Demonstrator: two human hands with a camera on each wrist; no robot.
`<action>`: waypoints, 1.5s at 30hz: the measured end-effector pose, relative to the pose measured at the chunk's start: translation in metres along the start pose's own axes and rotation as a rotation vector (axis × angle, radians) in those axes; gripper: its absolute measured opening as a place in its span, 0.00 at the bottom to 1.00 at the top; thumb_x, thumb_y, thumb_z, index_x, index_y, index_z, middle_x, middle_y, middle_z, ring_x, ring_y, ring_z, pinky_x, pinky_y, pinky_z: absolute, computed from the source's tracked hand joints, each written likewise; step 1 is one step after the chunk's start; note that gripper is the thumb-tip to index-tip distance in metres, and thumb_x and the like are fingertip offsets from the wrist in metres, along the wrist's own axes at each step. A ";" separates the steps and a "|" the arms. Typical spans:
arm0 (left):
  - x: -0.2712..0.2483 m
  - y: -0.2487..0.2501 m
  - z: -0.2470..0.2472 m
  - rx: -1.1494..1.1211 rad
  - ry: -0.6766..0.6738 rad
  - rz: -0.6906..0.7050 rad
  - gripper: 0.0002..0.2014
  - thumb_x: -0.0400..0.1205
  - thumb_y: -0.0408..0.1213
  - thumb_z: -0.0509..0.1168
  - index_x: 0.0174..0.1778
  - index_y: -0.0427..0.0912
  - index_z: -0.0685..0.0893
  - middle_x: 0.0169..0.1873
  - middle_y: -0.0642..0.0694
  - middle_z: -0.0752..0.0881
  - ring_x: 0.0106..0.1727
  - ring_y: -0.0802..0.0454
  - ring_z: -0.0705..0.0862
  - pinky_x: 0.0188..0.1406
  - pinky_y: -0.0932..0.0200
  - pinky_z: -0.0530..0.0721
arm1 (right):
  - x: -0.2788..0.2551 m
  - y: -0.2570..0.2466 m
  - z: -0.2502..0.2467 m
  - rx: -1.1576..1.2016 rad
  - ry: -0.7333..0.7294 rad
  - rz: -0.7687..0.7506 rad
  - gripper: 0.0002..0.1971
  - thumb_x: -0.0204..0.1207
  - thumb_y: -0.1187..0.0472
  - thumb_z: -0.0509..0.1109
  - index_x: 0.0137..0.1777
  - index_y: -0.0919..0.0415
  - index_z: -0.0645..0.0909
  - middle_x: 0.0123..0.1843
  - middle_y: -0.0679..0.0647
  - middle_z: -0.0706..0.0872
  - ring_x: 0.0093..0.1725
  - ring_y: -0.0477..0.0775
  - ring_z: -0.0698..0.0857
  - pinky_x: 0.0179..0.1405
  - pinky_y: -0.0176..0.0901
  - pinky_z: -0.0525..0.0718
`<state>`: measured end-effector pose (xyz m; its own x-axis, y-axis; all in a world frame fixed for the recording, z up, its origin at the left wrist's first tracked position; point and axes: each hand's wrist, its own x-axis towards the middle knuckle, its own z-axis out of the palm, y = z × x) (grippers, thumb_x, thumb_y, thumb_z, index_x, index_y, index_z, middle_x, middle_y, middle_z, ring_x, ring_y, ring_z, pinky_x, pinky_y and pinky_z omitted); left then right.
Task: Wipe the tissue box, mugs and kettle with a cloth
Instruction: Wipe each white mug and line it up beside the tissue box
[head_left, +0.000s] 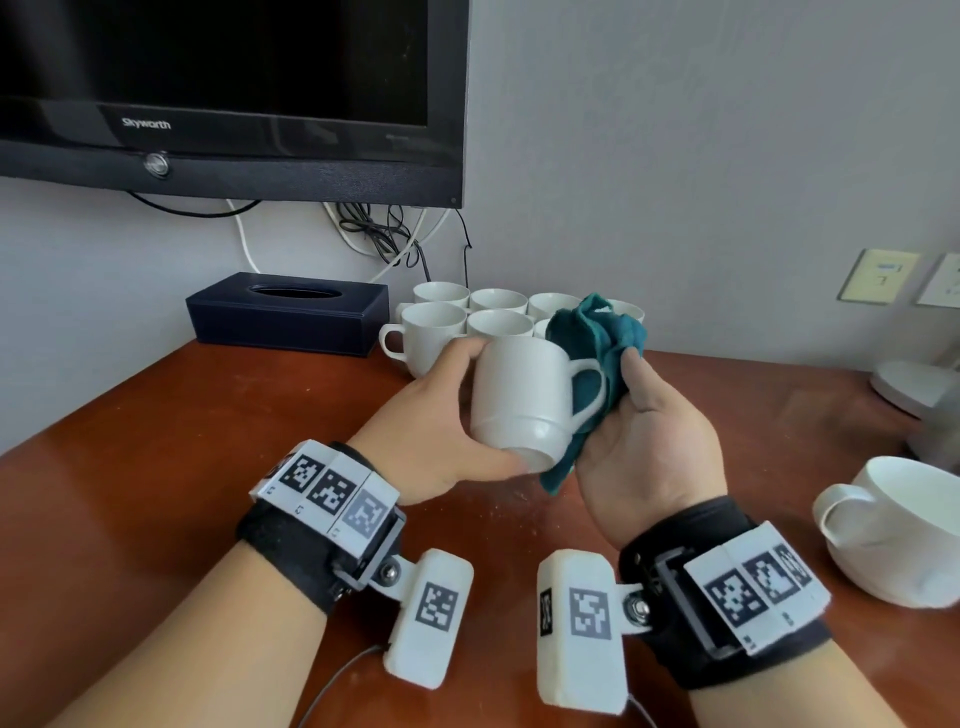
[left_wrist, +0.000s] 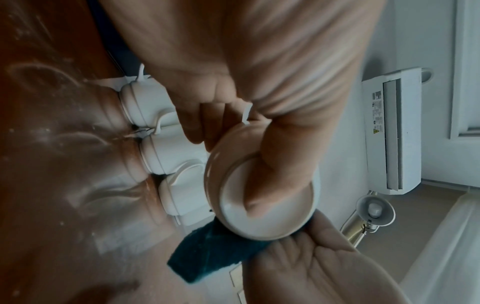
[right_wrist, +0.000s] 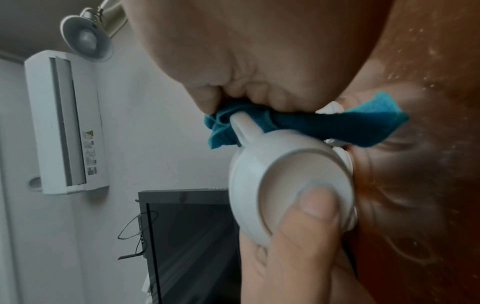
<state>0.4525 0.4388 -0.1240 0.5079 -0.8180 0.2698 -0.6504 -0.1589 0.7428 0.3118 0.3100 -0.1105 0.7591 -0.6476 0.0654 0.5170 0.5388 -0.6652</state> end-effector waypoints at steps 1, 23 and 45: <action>0.000 0.001 0.001 0.010 -0.012 0.006 0.50 0.62 0.60 0.85 0.77 0.69 0.63 0.69 0.61 0.80 0.67 0.54 0.84 0.68 0.39 0.85 | 0.000 -0.001 0.000 0.008 -0.015 0.001 0.21 0.92 0.53 0.58 0.76 0.63 0.80 0.69 0.62 0.90 0.70 0.63 0.88 0.68 0.61 0.85; 0.003 -0.001 0.002 -0.242 -0.046 -0.015 0.48 0.59 0.58 0.88 0.75 0.71 0.74 0.68 0.61 0.85 0.69 0.53 0.86 0.72 0.37 0.82 | -0.004 0.002 0.001 -0.036 -0.146 0.114 0.32 0.88 0.33 0.48 0.81 0.50 0.76 0.72 0.59 0.88 0.71 0.64 0.87 0.68 0.65 0.84; -0.003 0.009 -0.009 -0.833 -0.102 -0.029 0.25 0.69 0.52 0.74 0.60 0.45 0.90 0.49 0.41 0.90 0.46 0.47 0.87 0.39 0.57 0.83 | -0.005 0.004 0.001 -0.022 -0.147 0.040 0.38 0.87 0.30 0.49 0.81 0.58 0.78 0.74 0.62 0.86 0.74 0.67 0.84 0.80 0.70 0.73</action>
<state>0.4497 0.4446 -0.1125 0.4389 -0.8721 0.2164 0.0120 0.2465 0.9691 0.3106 0.3155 -0.1128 0.8297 -0.5388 0.1458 0.4775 0.5498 -0.6854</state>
